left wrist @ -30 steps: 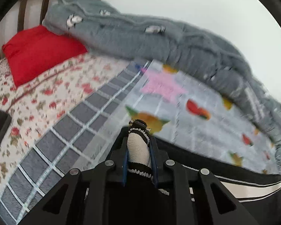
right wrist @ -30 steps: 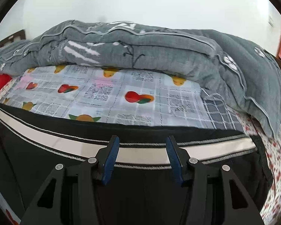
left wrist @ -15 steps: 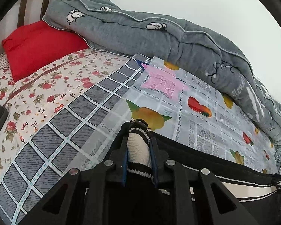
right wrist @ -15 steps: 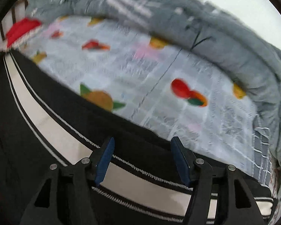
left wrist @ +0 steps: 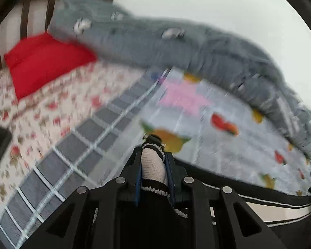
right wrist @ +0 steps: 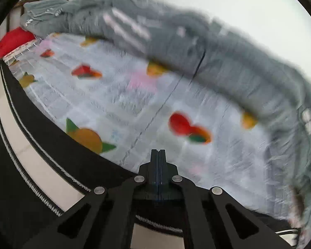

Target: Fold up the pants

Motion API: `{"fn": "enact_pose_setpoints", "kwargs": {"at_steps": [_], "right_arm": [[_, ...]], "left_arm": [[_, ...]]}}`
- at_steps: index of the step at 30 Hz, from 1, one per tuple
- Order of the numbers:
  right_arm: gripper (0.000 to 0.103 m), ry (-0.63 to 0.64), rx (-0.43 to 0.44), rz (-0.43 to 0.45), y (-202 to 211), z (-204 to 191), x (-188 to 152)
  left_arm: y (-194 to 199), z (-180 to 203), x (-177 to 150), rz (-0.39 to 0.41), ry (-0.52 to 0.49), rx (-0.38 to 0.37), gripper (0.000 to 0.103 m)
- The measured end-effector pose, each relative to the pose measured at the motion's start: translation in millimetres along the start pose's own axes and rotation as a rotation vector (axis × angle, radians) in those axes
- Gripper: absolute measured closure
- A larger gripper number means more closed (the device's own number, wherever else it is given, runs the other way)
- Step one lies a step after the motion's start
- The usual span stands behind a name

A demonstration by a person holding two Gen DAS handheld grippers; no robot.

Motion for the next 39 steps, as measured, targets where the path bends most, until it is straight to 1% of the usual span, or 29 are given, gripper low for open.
{"fn": "enact_pose_setpoints", "kwargs": {"at_steps": [2,4,5,6,7,9,12,15,16,17,18,20,21,23,24,25,26,27,29,30,31,32,33,34,35,36,37,38,39], "right_arm": [[0.103,0.006,-0.006,-0.009,-3,-1,-3],[0.101,-0.012,0.074,0.014,8,1,-6],[0.097,-0.018,0.115,0.013,14,2,-7],[0.086,-0.016,0.135,0.01,18,2,-8],[0.07,-0.009,0.152,0.011,22,1,-9],[0.054,0.014,0.197,0.012,28,-2,-11],[0.053,0.042,0.225,0.004,29,-11,-15],[0.055,0.064,0.224,-0.054,11,-18,-19],[0.06,0.062,0.226,-0.061,6,-19,-19],[0.07,0.061,0.235,-0.056,5,-20,-19],[0.1,0.073,0.249,-0.054,7,-22,-19],[0.101,0.1,0.211,-0.025,15,-28,-17],[0.101,0.104,0.192,0.013,29,-31,-16],[0.101,0.116,0.203,0.102,54,-28,-11],[0.101,0.096,0.213,0.129,60,-21,-7],[0.101,0.06,0.23,0.123,59,-13,-1],[0.101,0.037,0.235,0.105,51,-9,3],[0.101,0.05,0.211,0.09,43,-12,3],[0.101,0.11,0.151,0.03,17,-26,-2],[0.1,0.106,0.135,-0.002,2,-31,-7],[0.099,0.09,0.12,-0.015,-7,-31,-9],[0.095,0.076,0.102,-0.007,-7,-31,-9],[0.082,0.038,0.06,0.001,-2,-28,-7],[0.072,-0.018,0.02,0.01,4,-22,-6],[0.072,-0.071,0.01,0.033,14,-14,-8],[0.072,-0.1,0.01,0.066,27,-8,-11],[0.072,-0.118,-0.009,0.099,39,0,-15],[0.072,-0.138,-0.052,0.123,52,10,-21],[0.069,-0.159,-0.073,0.129,60,20,-26]], "left_arm": [[2,-5,-1,0.006,0.017,-0.025,0.083],[5,-5,-1,0.012,0.014,-0.034,0.082],[4,-5,-2,0.009,0.012,-0.03,0.082],[3,-5,-3,0.002,0.011,-0.025,0.082],[2,-5,-4,-0.001,0.011,-0.022,0.082],[2,-5,-4,0.001,0.008,-0.02,0.082],[4,-4,-5,0.009,0.004,-0.024,0.082],[5,-5,-6,0.005,0.009,-0.029,0.082],[5,-5,-7,0.006,0.01,-0.031,0.082],[6,-5,-7,0.008,0.01,-0.035,0.082],[7,-6,-8,0.01,0.01,-0.04,0.082],[11,-7,-9,0.023,0.01,-0.044,0.082],[16,-9,-10,0.039,0.012,-0.04,0.082],[29,-7,-9,0.096,0.004,-0.041,0.082],[32,-6,-6,0.113,0.001,-0.046,0.082],[33,-4,-1,0.132,-0.003,-0.044,0.082],[30,-1,3,0.134,-0.013,-0.025,0.082],[25,1,6,0.122,-0.019,-0.007,0.082],[5,3,5,0.05,-0.026,0.04,0.082],[-5,3,2,0.008,-0.025,0.064,0.082],[-10,3,0,-0.015,-0.023,0.075,0.082],[-7,2,-1,-0.004,-0.019,0.078,0.078],[-3,1,0,0.006,-0.014,0.085,0.074],[-1,0,1,0.01,-0.008,0.102,0.062],[0,-2,1,0.0,-0.002,0.13,0.048],[1,-4,1,-0.009,0.002,0.148,0.045],[4,-7,0,-0.012,0.011,0.14,0.045],[9,-10,-3,-0.01,0.027,0.115,0.045],[13,-11,-5,-0.008,0.037,0.105,0.045]]}}
Point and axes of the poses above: each gripper's, at about its wrist camera, not at the fingertips, and y roughly against the way its jaws point, z to its right, x to its top, the point moved 1 cm from there along -y, roughly the way its jaws point, and after that the axes turned 3 degrees about -y, right-handed, at the moved point
